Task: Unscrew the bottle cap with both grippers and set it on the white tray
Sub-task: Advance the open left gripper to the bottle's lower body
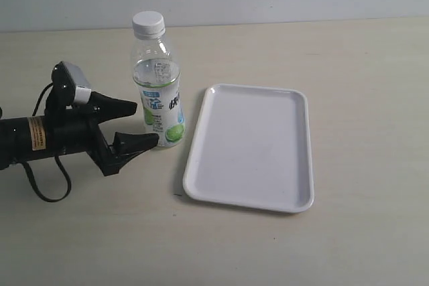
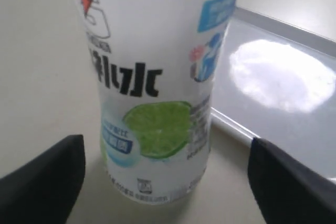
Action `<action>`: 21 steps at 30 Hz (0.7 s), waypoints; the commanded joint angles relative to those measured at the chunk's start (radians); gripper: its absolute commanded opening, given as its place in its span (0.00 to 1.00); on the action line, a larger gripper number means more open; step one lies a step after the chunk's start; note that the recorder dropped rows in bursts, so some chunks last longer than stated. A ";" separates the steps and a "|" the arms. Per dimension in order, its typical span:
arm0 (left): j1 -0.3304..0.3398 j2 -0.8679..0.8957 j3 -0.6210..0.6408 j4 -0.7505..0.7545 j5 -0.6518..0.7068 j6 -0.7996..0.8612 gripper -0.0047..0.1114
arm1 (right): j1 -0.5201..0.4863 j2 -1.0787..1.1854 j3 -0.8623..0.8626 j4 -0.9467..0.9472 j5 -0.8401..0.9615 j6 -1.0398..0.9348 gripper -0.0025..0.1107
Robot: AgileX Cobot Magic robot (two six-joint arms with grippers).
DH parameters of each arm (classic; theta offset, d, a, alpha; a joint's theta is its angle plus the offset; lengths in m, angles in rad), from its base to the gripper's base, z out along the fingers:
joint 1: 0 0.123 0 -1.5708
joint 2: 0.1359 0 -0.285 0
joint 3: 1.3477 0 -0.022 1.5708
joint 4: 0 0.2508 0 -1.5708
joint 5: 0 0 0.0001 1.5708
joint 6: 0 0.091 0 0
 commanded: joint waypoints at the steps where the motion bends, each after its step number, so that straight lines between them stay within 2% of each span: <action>1: -0.033 0.003 0.004 -0.146 -0.010 0.005 0.74 | 0.004 -0.006 0.006 -0.003 -0.009 -0.008 0.78; 14: -0.040 0.009 -0.021 -0.132 -0.026 0.026 0.74 | 0.004 -0.006 0.006 -0.003 -0.009 -0.008 0.78; 21: -0.088 0.039 -0.060 -0.123 -0.028 0.026 0.74 | 0.004 -0.006 0.006 -0.003 -0.009 -0.008 0.78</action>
